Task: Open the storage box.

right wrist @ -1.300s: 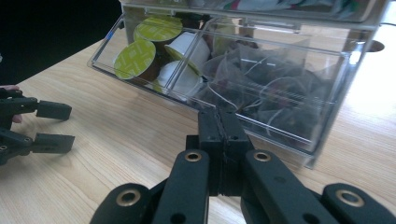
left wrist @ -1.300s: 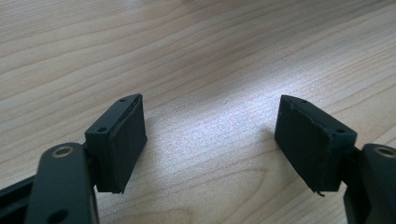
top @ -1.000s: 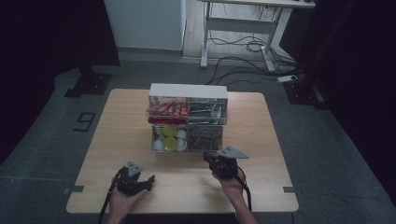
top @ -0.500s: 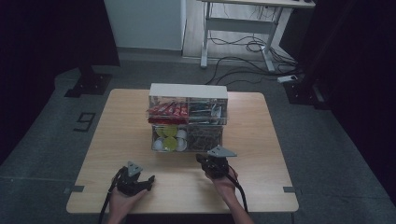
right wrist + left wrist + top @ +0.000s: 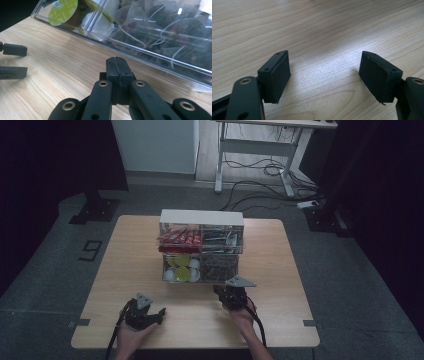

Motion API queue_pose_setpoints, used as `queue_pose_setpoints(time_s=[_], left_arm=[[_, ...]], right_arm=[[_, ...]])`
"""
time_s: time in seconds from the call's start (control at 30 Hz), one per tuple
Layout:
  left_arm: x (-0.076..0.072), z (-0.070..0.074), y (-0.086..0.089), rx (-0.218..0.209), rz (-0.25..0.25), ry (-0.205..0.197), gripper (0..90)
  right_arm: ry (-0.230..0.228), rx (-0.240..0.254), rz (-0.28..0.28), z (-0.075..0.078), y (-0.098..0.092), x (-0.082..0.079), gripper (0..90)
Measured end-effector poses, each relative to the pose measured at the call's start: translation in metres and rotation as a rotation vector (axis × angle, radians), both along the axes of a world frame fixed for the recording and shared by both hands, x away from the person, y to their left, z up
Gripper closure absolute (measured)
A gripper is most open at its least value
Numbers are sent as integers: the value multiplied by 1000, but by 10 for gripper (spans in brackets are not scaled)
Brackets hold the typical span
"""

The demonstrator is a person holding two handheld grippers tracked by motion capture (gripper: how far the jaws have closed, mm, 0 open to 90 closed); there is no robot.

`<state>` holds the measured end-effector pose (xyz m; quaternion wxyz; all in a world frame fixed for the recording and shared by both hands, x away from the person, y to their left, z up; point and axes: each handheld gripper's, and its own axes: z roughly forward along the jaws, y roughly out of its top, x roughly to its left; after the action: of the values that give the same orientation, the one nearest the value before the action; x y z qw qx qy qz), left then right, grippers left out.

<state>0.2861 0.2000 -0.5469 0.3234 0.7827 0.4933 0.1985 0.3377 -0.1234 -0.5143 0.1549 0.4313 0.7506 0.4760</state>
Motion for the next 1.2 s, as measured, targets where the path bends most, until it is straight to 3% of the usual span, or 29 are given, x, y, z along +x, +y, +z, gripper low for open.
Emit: queue_pose_setpoints(time_s=[0.27,0.7,0.87,1.2], left_arm=[[0,0,0,0,0,0,248],[0,0,0,0,0,0,248],[0,0,0,0,0,0,248],[0,0,0,0,0,0,248]], right_arm=[[3,24,-18,0,-8,2,894],[-6,22,-17,0,-11,1,894],[23,22,-17,-5,-11,4,894],[3,26,-22,0,-13,1,894]])
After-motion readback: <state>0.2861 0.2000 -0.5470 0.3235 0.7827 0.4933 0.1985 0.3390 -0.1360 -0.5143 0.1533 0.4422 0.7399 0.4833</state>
